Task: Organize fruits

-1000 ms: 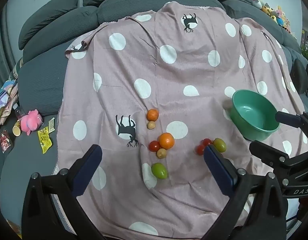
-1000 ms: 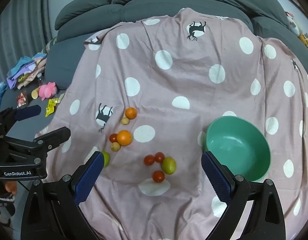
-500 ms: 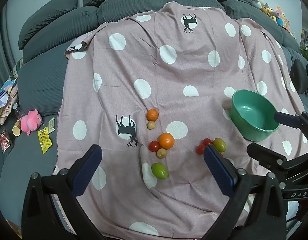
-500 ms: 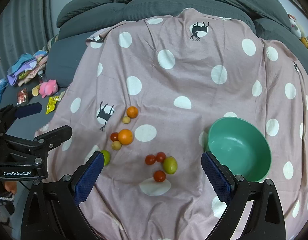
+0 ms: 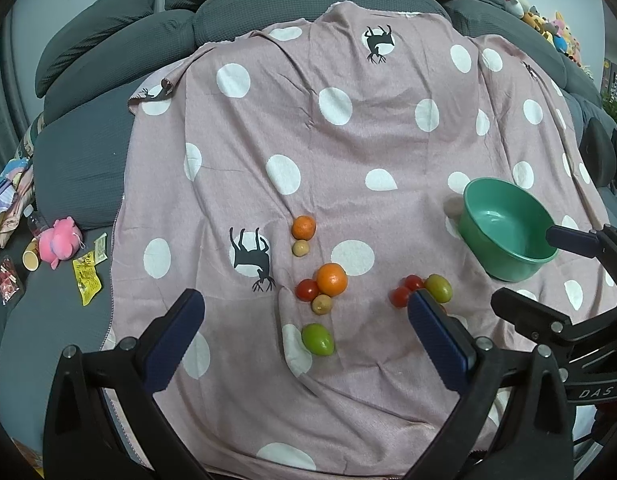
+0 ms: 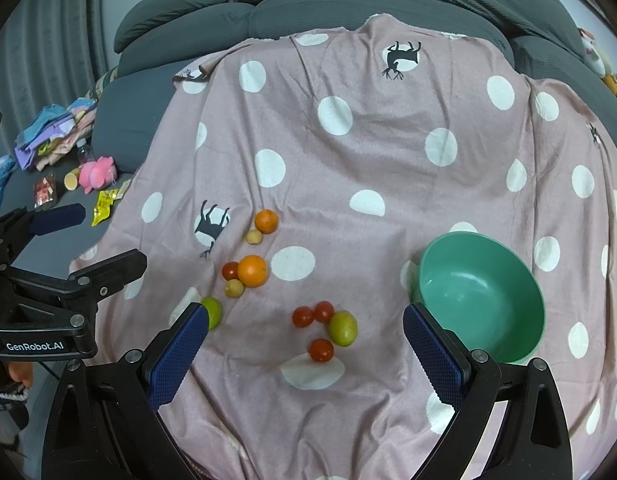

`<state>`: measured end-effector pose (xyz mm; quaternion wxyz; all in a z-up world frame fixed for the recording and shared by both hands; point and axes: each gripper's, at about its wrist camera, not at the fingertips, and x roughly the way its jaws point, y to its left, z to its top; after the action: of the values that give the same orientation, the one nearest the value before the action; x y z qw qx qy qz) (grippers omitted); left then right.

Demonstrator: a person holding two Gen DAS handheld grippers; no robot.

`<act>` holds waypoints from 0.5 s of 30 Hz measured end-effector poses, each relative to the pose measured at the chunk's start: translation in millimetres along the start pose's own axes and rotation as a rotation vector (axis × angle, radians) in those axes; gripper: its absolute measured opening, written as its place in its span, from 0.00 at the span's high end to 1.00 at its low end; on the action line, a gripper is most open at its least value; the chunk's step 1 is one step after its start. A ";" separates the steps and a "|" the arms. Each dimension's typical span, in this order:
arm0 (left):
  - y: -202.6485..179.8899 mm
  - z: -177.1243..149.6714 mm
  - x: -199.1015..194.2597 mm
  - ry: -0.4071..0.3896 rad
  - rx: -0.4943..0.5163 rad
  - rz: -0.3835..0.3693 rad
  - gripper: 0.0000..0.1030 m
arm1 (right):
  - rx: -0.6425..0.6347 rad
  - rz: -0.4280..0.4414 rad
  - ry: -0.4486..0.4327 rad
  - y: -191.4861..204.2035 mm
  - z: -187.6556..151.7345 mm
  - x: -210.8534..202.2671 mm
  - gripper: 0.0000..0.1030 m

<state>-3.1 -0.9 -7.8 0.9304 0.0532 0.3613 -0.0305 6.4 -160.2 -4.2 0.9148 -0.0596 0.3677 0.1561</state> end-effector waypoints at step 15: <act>-3.3 -0.2 3.9 0.011 0.001 -0.003 0.01 | -0.001 0.000 0.002 -0.2 0.0 0.5 0.05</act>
<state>-0.7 -4.3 -10.8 0.9283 0.0533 0.3667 -0.0317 6.8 -160.3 -4.5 0.9145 -0.0599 0.3684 0.1564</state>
